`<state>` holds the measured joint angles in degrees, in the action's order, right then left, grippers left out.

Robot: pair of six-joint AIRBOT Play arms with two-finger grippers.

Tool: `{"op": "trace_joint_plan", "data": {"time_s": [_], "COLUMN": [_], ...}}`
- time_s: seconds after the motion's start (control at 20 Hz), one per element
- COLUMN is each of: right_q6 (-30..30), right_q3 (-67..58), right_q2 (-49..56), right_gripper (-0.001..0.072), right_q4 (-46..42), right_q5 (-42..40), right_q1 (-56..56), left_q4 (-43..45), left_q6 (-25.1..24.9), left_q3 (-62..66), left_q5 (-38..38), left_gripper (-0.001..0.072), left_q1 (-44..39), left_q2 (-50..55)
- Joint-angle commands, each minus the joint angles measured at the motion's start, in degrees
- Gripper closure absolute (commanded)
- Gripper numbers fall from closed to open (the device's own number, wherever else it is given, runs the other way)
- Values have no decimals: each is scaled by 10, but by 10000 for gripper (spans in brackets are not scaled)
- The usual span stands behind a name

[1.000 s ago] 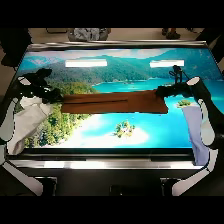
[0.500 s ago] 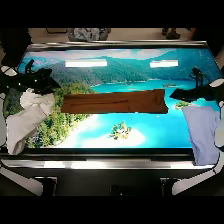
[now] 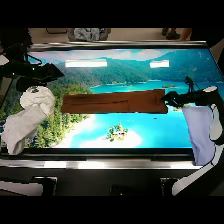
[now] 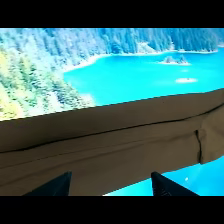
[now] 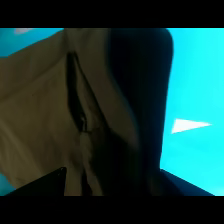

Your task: Fold the shirts.

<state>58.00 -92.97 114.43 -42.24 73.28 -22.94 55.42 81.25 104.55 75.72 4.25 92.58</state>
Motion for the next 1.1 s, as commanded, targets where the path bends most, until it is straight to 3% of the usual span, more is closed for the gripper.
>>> {"op": "trace_joint_plan", "data": {"time_s": [0.0, 0.05, 0.1, 0.15, 0.2, 0.25, 0.3, 0.35, 0.4, 0.45, 0.6, 0.85, 1.05], "right_q6": [5, 5, 2, 0, 1, 4, 3, 2, 1, 1, 7, 45, 68], "right_q3": [1, 1, 1, 1, 1, 1, 1, 1, 1, 1, 1, 1, 1], "right_q2": [8, 8, 8, 7, 3, -5, -19, -36, -57, -78, -149, -262, -339], "right_gripper": [-4, 5, 98, 327, 615, 670, 671, 671, 671, 672, 672, 672, 672], "right_q4": [14, 10, 9, 10, 12, 12, 12, 10, 10, 9, -1, -55, -80], "right_q5": [-13, -16, -24, -34, -39, -43, -45, -44, -41, -31, 10, 77, 116], "right_q1": [45, 58, 70, 79, 85, 89, 92, 93, 93, 93, 93, 93, 93], "left_q4": [0, 0, 1, 1, 1, 1, 0, 0, 0, 0, -14, -205, -289], "left_q6": [-2, -3, -4, -14, -24, -31, -33, -33, -35, -35, -1, 2, 2], "left_q3": [0, 0, 0, 0, 0, 0, -2, -8, -19, -33, -60, -78, -74], "left_q5": [-2, -2, -3, -3, -3, -3, -7, -16, -31, -52, -90, -146, -223], "left_gripper": [119, 118, 118, 118, 119, 120, 124, 283, 564, 676, 678, 679, 680], "left_q1": [-44, -55, -67, -76, -86, -96, -105, -118, -130, -147, -205, -275, -330], "left_q2": [-16, -15, -14, -13, -12, -10, -7, -3, 2, 11, 63, 155, 202]}}
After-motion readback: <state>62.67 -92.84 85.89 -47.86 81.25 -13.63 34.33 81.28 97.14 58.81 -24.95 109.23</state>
